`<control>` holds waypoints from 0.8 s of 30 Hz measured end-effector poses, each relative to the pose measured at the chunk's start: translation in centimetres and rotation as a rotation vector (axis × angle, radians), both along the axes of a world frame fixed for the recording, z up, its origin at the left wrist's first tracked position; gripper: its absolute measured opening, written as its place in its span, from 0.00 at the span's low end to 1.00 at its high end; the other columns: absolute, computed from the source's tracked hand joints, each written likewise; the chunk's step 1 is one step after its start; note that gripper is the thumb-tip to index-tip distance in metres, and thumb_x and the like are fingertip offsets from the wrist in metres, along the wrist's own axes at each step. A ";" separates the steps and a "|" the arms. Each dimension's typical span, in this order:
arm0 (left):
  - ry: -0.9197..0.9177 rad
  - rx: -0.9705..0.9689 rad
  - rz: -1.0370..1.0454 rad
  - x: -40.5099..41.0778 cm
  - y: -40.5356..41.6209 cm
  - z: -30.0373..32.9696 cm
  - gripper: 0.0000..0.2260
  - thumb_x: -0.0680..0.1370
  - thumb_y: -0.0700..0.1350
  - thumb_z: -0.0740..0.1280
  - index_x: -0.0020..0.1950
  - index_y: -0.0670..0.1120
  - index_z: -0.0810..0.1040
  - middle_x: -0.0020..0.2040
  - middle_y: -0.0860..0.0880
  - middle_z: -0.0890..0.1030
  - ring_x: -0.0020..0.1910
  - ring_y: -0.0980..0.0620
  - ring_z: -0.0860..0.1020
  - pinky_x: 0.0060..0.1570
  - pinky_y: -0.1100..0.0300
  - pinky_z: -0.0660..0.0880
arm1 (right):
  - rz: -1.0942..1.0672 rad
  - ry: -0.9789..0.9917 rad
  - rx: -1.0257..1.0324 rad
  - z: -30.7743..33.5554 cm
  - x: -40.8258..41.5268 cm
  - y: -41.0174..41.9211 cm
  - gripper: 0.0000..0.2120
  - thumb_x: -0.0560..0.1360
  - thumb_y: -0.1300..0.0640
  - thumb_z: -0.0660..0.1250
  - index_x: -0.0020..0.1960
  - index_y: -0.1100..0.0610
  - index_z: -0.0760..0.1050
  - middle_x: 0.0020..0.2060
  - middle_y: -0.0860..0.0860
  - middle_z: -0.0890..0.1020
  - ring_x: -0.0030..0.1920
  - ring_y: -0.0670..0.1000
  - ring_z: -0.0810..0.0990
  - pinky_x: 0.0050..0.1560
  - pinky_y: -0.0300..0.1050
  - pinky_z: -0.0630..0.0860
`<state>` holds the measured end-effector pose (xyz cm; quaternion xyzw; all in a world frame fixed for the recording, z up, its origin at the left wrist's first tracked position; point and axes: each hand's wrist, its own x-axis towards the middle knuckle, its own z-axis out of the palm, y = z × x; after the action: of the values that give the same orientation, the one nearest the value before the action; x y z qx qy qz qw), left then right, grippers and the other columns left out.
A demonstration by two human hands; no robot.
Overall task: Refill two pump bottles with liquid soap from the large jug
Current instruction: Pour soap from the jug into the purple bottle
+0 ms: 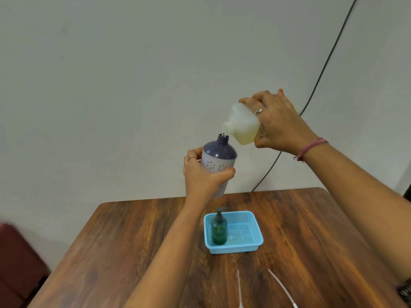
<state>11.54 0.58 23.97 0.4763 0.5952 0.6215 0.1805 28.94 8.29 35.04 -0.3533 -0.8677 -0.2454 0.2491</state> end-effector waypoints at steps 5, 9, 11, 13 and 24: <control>-0.004 0.005 0.002 0.1 -0.1 0.1 0.35 0.52 0.56 0.76 0.55 0.57 0.66 0.57 0.50 0.74 0.55 0.50 0.77 0.51 0.48 0.80 | -0.001 -0.005 -0.009 -0.1 0.1 0.2 0.47 0.60 0.56 0.79 0.74 0.54 0.60 0.64 0.59 0.69 0.63 0.60 0.70 0.72 0.64 0.52; -0.004 0.000 0.001 0.0 -0.1 0.0 0.35 0.52 0.56 0.76 0.54 0.58 0.65 0.57 0.50 0.74 0.56 0.50 0.76 0.51 0.48 0.80 | 0.001 -0.012 0.000 -0.1 0.0 0.3 0.47 0.59 0.56 0.79 0.73 0.55 0.61 0.63 0.59 0.69 0.63 0.60 0.70 0.71 0.64 0.53; -0.005 -0.002 0.001 0.1 -0.1 0.0 0.35 0.51 0.57 0.76 0.54 0.58 0.65 0.57 0.50 0.74 0.56 0.50 0.76 0.51 0.48 0.80 | 0.005 -0.007 -0.006 -0.1 0.0 0.3 0.47 0.60 0.56 0.79 0.73 0.54 0.61 0.63 0.58 0.69 0.63 0.60 0.70 0.72 0.64 0.52; 0.002 -0.001 0.004 0.1 -0.1 -0.1 0.35 0.51 0.57 0.76 0.55 0.57 0.66 0.57 0.50 0.74 0.55 0.50 0.76 0.51 0.48 0.80 | 0.005 -0.004 -0.003 -0.1 0.0 0.4 0.47 0.59 0.56 0.79 0.73 0.54 0.61 0.63 0.58 0.69 0.63 0.60 0.70 0.72 0.64 0.52; 0.005 -0.001 -0.001 0.1 -0.1 -0.1 0.37 0.51 0.58 0.76 0.57 0.55 0.66 0.57 0.50 0.74 0.55 0.51 0.76 0.51 0.49 0.81 | 0.000 -0.020 0.011 0.0 0.0 0.3 0.47 0.59 0.56 0.79 0.73 0.55 0.61 0.64 0.59 0.69 0.63 0.60 0.70 0.72 0.64 0.52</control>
<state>11.64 0.51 23.89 0.4780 0.5959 0.6198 0.1795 28.91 8.61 34.99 -0.3496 -0.8688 -0.2537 0.2422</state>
